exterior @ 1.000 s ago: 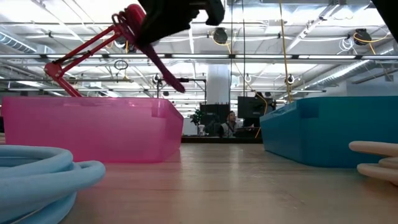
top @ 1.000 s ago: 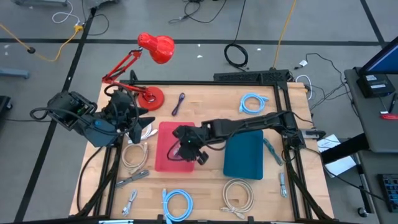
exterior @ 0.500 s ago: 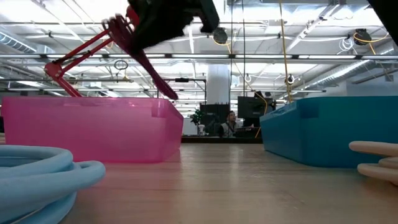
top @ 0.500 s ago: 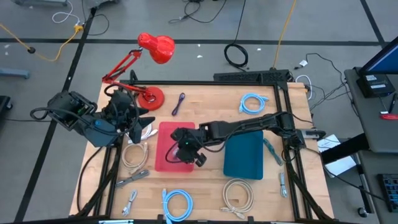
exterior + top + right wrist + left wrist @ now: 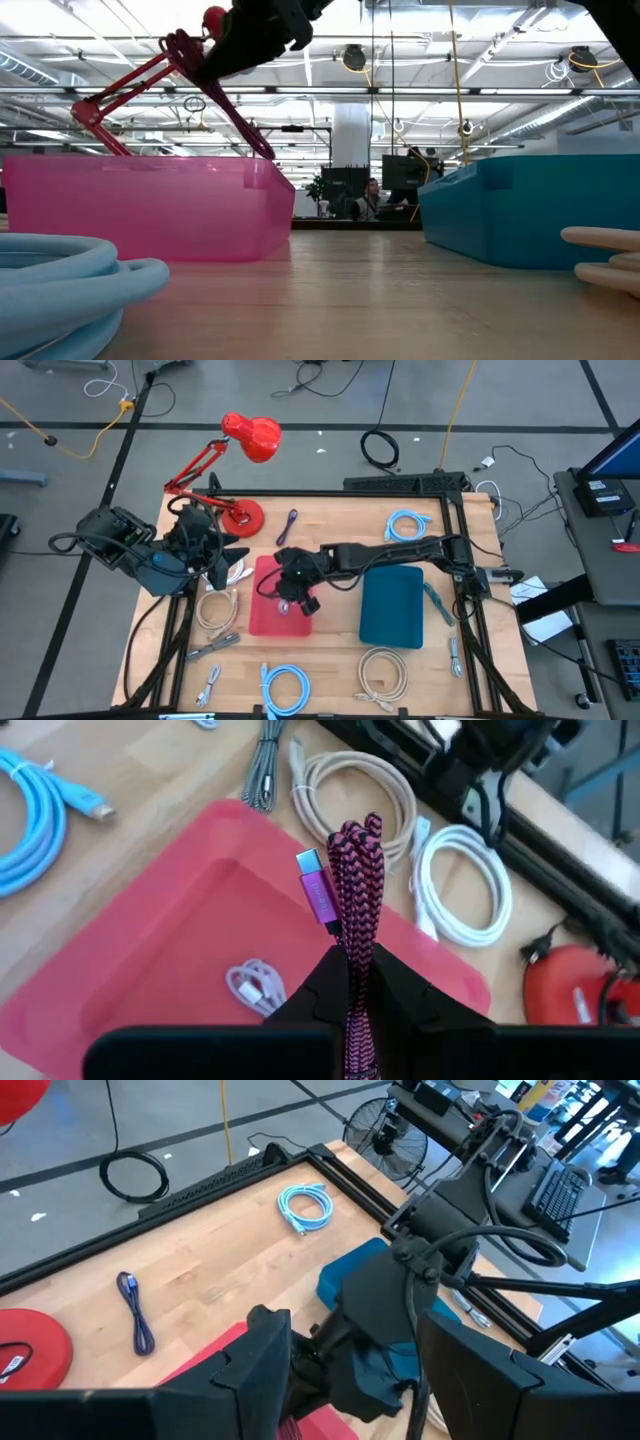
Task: Pick & Place USB Port
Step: Put the black and pink charger cable into the red bin, then put the top blue HDMI cable into the blue bin
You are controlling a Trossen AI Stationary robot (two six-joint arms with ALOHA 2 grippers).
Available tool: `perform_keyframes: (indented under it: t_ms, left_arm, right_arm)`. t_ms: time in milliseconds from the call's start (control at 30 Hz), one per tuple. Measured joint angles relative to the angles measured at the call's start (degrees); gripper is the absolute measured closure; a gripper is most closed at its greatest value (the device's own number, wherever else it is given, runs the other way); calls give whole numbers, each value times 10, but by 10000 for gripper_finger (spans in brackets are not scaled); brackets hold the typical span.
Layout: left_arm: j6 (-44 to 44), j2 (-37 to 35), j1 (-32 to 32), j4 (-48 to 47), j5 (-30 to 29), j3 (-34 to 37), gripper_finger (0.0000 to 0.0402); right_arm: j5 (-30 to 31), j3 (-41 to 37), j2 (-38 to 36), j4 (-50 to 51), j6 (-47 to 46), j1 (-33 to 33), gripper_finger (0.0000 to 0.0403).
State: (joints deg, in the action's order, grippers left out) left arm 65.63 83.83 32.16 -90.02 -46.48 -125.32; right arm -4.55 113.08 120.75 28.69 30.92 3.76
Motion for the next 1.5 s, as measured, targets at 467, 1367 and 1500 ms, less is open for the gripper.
perform_keyframes:
  t_ms: [467, 1367, 1500]
  left_arm:
    - [0, 0, 0, 0, 0, 0, 179]
    - [-9, 0, 0, 0, -13, 0, 179]
    - [-10, 0, -3, 0, -37, 0, 179]
  right_arm:
    - [59, 0, 0, -24, -55, 0, 326]
    - [137, 0, -2, -80, -319, 1, 266]
    - [171, -1, -11, -17, -502, -2, 272]
